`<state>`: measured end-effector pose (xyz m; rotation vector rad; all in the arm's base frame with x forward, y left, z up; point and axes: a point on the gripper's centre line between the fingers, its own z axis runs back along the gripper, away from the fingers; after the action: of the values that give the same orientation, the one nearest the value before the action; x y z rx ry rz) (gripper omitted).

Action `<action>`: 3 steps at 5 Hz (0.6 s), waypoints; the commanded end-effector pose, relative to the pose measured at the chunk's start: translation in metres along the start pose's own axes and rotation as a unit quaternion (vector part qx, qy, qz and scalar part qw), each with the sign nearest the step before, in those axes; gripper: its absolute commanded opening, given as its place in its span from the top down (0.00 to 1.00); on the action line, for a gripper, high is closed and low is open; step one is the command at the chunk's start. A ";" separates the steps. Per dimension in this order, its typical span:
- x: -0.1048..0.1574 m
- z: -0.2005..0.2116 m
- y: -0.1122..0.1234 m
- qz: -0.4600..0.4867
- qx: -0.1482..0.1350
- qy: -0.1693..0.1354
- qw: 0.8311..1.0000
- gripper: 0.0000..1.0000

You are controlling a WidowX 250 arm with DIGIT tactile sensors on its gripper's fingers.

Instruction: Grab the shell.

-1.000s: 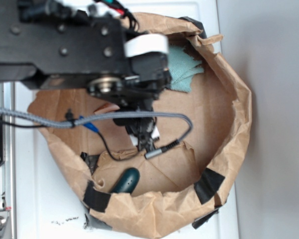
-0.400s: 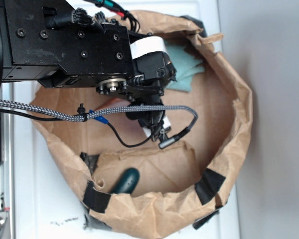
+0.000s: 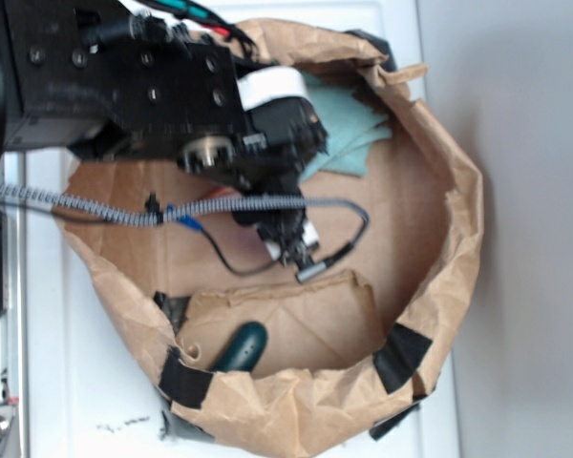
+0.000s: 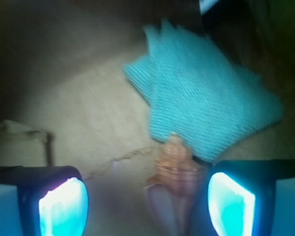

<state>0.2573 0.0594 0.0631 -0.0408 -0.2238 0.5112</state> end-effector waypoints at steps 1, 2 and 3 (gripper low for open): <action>0.006 -0.015 0.034 -0.025 -0.007 -0.031 0.999 0.00; 0.006 -0.026 0.024 -0.013 0.001 -0.033 0.999 0.00; 0.003 -0.042 0.018 0.004 0.020 -0.050 0.999 1.00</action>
<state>0.2579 0.0744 0.0173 0.0190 -0.2985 0.5365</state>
